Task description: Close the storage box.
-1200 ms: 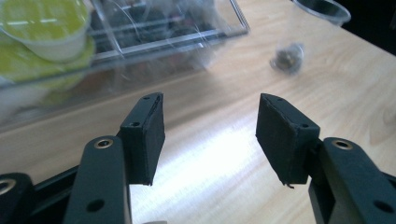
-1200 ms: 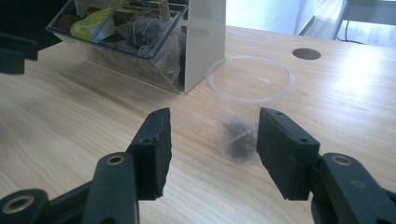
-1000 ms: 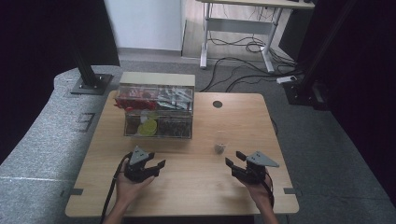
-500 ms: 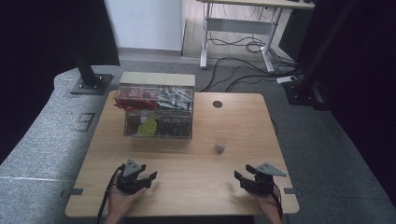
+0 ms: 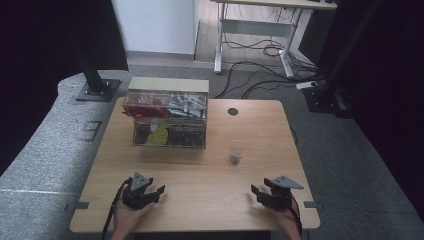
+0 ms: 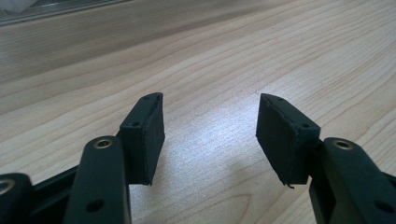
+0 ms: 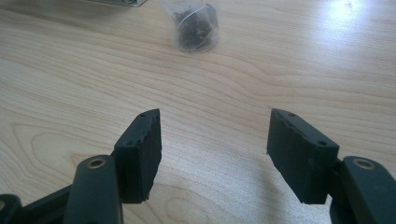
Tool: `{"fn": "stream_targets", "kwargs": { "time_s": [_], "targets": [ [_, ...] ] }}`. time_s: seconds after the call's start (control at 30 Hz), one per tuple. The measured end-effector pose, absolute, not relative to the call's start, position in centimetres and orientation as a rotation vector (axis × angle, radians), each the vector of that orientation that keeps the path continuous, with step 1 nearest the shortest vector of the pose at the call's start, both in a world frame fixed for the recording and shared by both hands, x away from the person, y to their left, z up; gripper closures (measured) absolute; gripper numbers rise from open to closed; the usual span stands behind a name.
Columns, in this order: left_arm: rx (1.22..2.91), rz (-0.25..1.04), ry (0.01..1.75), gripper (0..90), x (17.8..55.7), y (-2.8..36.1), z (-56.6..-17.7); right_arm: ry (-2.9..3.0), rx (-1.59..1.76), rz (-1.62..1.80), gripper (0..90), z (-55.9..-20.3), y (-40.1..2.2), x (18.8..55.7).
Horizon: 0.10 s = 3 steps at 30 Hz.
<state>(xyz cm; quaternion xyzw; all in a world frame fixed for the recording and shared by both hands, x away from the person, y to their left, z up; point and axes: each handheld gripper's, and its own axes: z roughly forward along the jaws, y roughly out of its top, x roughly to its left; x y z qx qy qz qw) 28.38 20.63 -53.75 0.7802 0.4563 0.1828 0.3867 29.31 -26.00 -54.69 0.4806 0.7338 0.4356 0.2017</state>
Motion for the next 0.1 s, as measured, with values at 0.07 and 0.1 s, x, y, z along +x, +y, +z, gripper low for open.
{"fn": "stream_targets", "kwargs": {
  "time_s": [0.07,0.1],
  "targets": [
    [1.978,0.463,1.162,42.3,28.40,20.72,-53.64,2.049,1.345,1.218,35.5,-54.70,-26.03,29.30],
    [1.974,0.466,1.161,42.3,28.39,20.80,-53.54,2.045,1.347,1.217,35.5,-54.72,-26.09,29.35]
  ]
}}
